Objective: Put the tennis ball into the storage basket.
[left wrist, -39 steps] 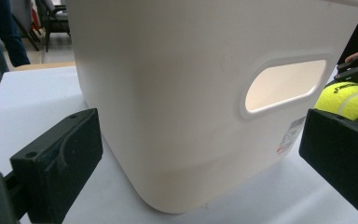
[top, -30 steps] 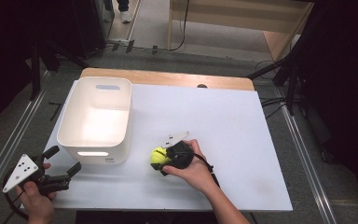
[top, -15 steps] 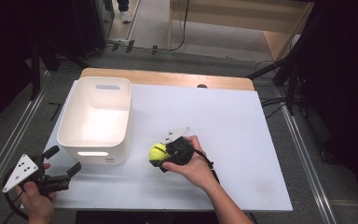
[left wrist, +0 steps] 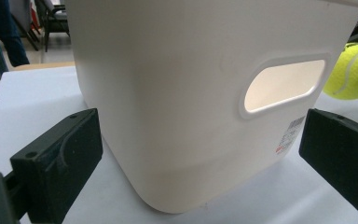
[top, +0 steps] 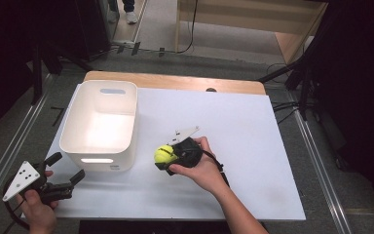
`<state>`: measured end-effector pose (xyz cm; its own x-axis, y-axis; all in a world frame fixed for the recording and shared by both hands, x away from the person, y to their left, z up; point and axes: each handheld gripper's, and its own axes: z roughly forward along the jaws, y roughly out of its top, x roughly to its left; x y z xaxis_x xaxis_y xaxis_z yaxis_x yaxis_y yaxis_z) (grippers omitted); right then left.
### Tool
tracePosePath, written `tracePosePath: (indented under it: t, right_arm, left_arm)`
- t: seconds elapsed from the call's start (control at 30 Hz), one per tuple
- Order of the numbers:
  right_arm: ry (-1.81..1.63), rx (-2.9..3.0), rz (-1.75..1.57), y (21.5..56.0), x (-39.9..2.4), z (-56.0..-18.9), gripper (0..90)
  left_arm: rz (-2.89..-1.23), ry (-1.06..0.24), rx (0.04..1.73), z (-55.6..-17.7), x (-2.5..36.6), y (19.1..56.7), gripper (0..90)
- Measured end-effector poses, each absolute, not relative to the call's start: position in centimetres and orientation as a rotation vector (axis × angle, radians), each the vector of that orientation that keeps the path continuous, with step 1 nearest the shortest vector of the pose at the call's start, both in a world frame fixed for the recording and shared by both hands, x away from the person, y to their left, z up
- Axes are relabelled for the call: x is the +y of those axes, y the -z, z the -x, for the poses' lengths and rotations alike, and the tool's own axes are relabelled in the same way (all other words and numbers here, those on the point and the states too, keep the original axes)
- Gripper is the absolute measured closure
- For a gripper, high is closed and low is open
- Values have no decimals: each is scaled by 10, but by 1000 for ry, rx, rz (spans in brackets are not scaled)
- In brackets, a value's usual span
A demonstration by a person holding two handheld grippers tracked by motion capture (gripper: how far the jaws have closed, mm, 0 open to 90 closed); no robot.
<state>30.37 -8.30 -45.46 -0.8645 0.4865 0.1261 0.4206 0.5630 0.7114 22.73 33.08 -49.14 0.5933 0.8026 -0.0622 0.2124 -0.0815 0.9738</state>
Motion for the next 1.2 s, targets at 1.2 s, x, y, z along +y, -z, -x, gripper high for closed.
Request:
tracePosePath:
  t: [1.2]
  right_arm:
    - [-1231, 2701, -734, 423, -77, -315, 242]
  left_arm:
    - [-1616, -605, 865, -228, 331, 492, 0]
